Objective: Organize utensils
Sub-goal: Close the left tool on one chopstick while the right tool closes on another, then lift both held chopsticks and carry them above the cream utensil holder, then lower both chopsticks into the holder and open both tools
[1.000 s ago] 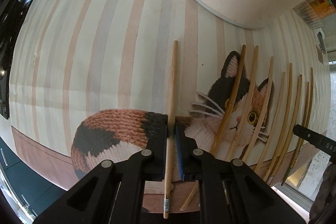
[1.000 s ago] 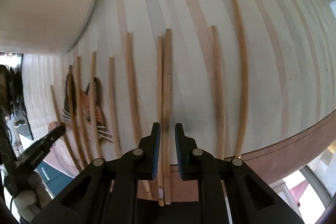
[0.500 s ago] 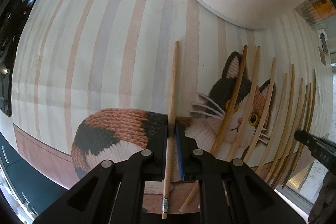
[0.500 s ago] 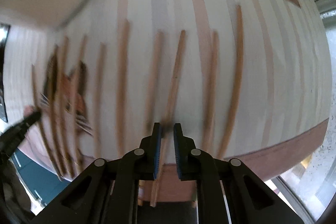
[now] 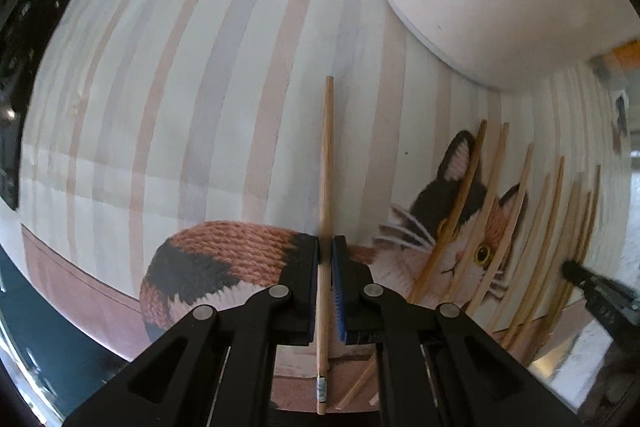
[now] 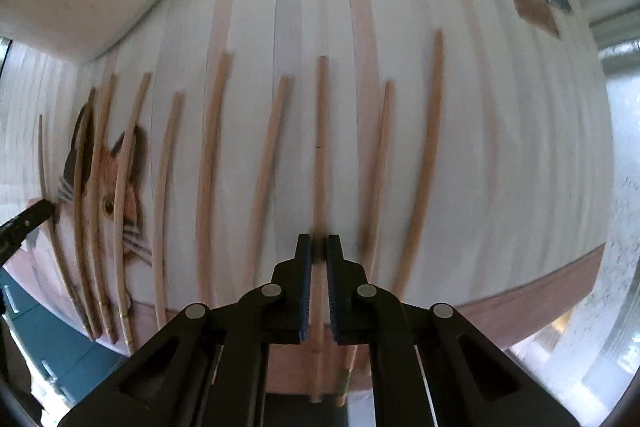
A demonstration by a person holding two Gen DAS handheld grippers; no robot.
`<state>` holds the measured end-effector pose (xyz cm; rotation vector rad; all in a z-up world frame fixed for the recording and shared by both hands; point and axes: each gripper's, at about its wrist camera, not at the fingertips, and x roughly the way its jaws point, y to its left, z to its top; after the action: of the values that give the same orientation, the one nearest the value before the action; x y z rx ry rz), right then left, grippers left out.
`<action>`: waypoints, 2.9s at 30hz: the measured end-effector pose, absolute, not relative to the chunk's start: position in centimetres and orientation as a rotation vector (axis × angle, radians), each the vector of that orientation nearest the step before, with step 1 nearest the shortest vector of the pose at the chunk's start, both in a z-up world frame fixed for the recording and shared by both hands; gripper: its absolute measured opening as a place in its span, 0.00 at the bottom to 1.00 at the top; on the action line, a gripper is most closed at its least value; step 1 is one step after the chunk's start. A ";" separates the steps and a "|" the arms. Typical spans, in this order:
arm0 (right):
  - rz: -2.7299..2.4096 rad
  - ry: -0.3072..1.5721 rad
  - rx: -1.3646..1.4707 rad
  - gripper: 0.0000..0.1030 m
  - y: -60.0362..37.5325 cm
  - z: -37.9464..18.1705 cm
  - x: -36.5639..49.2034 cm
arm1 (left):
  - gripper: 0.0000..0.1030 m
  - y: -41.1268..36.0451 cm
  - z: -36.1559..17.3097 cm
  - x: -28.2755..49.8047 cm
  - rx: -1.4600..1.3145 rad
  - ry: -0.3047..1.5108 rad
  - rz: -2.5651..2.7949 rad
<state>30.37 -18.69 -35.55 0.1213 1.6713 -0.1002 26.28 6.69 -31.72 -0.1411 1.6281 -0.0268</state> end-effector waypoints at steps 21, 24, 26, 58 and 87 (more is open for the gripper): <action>-0.096 1.710 0.085 0.12 -19.0 -36.0 26.6 | 0.08 4.3 -32.2 26.2 -0.014 1.664 -0.087; -0.112 1.690 0.093 0.11 -18.7 -36.0 26.6 | 0.04 3.5 -32.0 25.0 0.008 1.645 -0.064; -0.120 1.677 0.123 0.07 -18.9 -36.0 26.3 | 0.04 3.6 -31.5 24.8 0.028 1.619 -0.034; -0.019 0.930 0.525 0.07 -21.6 -8.8 37.4 | 0.04 8.5 0.7 31.8 -0.499 0.689 0.013; 0.143 0.909 0.528 0.12 -15.7 -11.6 47.1 | 0.16 3.5 -8.9 42.5 -0.333 0.893 -0.122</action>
<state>47.08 -15.66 -11.64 0.5280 0.9094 0.1432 42.46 3.46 -8.88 -0.3333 0.8935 -0.1216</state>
